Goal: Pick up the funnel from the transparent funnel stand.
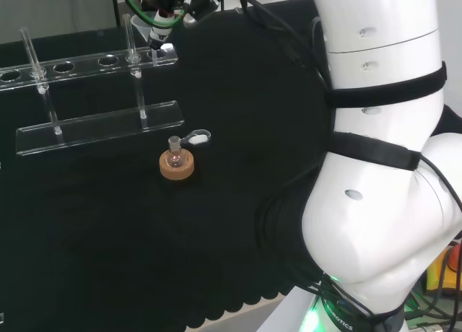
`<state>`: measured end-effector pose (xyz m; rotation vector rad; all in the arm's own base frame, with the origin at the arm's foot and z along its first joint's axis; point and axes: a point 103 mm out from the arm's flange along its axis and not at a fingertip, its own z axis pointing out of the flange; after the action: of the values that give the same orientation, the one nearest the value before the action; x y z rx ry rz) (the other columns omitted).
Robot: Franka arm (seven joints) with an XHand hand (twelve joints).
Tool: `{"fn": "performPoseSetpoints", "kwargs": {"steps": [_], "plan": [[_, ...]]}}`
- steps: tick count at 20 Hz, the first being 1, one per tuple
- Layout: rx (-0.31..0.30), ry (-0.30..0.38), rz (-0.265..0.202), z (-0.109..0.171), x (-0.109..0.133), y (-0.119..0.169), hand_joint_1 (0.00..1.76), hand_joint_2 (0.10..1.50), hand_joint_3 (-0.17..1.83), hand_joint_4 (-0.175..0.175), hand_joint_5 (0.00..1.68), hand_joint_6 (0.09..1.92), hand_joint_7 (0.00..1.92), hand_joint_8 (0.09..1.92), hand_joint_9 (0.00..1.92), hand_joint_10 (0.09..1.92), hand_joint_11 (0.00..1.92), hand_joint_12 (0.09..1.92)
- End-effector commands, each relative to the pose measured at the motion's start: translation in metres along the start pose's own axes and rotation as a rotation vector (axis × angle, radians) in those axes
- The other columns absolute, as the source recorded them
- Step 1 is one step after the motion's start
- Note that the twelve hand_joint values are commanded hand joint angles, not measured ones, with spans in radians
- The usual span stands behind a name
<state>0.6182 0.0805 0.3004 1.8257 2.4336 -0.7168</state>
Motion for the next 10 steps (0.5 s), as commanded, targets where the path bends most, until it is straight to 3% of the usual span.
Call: {"fn": "performPoseSetpoints", "kwargs": {"steps": [1, 10], "plan": [[-0.034, -0.041, 0.030, -0.022, -0.004, -0.026, 0.74, 0.99, -0.17, -0.043, 0.42, 0.68, 0.43, 0.76, 0.72, 0.60, 0.26, 1.36], [-0.067, -0.053, 0.069, -0.046, -0.003, -0.084, 0.75, 0.99, -0.17, -0.043, 0.41, 0.69, 0.43, 0.76, 0.72, 0.60, 0.27, 1.35]]}}
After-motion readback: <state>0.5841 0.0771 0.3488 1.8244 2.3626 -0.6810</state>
